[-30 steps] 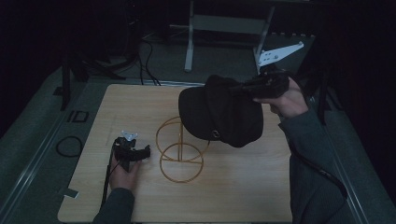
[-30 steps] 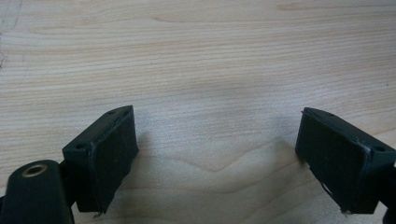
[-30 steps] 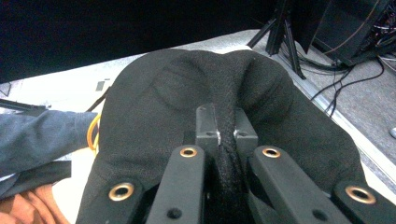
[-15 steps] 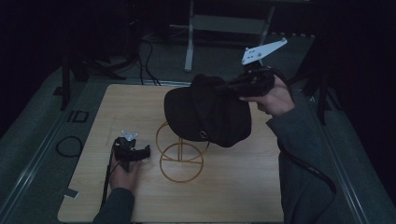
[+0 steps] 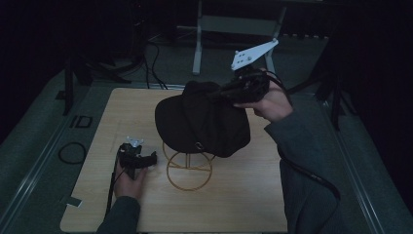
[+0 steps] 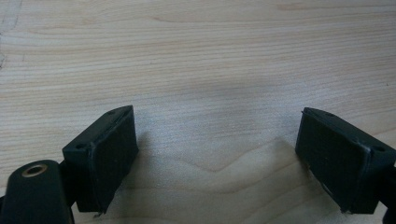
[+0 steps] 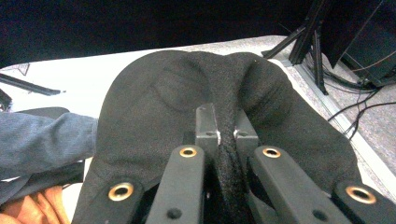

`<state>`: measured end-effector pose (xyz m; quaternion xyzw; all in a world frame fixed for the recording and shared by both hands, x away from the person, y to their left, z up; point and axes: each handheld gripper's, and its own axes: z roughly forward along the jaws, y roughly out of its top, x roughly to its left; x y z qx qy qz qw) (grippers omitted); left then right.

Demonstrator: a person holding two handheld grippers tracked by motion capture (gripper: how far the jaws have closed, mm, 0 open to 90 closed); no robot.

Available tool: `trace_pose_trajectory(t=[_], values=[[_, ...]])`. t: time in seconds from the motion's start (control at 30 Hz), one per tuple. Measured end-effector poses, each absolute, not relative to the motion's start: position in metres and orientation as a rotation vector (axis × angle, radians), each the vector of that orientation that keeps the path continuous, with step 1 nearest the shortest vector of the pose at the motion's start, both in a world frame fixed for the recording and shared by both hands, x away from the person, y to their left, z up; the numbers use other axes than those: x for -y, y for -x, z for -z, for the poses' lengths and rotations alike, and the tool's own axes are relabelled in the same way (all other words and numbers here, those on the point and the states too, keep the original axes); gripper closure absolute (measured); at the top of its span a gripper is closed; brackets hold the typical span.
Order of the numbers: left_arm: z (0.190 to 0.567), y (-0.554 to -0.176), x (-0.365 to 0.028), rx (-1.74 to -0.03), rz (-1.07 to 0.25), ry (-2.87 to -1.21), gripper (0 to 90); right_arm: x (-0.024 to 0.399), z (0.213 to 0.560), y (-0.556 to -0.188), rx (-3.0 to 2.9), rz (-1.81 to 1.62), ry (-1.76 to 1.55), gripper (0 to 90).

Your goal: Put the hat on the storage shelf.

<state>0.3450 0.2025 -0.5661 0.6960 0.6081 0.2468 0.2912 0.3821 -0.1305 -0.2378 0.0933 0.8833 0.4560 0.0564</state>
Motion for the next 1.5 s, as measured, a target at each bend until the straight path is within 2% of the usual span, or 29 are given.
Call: trace_pose_trajectory(t=[0.9, 1.5], values=[[0.566, -0.345, -0.203, -1.621, -0.655, -1.860, 12.3, 0.070, 0.245, -0.374, -2.773, -1.203, -0.168, 85.1], [0.566, -0.345, -0.203, -1.620, -0.653, -1.862, 12.3, 0.052, 0.265, -0.376, -2.837, -1.071, -0.156, 83.4]])
